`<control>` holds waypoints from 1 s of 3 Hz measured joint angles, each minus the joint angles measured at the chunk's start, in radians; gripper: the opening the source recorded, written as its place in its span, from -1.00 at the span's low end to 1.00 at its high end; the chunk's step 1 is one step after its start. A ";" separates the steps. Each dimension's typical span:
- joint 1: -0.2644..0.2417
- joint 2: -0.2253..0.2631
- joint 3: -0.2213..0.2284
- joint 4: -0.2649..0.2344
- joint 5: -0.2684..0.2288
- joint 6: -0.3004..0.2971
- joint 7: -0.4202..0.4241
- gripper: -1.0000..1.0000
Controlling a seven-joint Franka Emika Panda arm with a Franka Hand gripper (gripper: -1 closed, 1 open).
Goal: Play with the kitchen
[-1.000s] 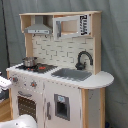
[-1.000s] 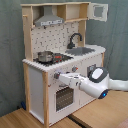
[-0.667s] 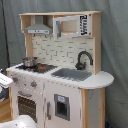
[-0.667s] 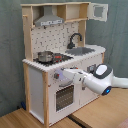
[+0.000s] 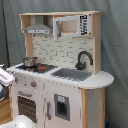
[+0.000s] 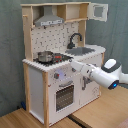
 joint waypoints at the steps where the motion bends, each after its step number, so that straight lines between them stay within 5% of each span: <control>1: 0.060 0.000 -0.032 -0.059 0.000 -0.040 0.044 1.00; 3: 0.092 0.000 0.051 -0.161 0.016 -0.075 0.197 1.00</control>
